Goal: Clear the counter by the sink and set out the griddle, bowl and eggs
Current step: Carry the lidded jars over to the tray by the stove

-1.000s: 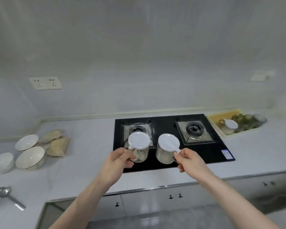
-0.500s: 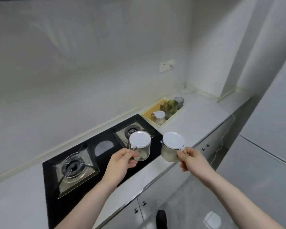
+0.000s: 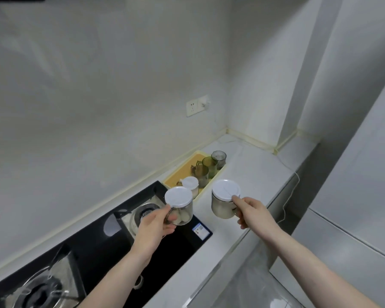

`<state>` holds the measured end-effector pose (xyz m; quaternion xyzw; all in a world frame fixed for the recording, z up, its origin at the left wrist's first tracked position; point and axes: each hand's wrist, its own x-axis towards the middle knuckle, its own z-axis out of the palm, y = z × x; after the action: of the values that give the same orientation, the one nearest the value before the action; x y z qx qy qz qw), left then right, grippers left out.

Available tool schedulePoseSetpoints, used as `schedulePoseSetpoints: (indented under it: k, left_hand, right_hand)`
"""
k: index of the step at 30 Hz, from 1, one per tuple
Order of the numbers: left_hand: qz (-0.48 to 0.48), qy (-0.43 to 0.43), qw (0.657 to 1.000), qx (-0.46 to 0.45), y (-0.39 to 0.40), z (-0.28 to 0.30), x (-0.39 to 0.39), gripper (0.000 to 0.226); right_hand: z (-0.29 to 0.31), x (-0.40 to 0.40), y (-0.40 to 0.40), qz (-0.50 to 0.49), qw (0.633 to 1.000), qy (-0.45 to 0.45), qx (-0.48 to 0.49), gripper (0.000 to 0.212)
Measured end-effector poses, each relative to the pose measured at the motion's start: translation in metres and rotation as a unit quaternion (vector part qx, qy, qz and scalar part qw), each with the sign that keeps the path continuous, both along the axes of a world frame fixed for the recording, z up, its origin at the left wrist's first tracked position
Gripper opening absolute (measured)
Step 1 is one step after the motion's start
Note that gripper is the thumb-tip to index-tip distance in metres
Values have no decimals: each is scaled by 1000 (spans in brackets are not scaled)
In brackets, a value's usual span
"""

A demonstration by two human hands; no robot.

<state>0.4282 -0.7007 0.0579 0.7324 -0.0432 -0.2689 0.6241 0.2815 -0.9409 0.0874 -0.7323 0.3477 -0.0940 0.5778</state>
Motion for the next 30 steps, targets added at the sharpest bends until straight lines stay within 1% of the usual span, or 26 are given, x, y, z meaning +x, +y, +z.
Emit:
schedulePoseSetpoints:
  k: [4,10,18,22,25,30]
  left_hand:
    - [58,13,998,8,-40,1,39,35]
    - [85,7,996,15,-83,3,83,42]
    - [196,11,981,6,-127,-6,148,41]
    - [249,25,968,-3,-152,-17,176,37]
    - [277,45,960,-4,-167,-26,192,36]
    - [323,63,944,4,-187,-41,209,38]
  right_hand:
    - [2,31,-33,-7,1000,-25,17,41]
    - [2,73,-82,7,999,-29,28,39]
    - [-8,176,-147,102,995,3,22,35]
    - [-7,227,-179,160,987,23,-11,33]
    - [-7,259,-199,185,982,23,-30,37]
    - [-13,305,-223,228,970,55,-57,43]
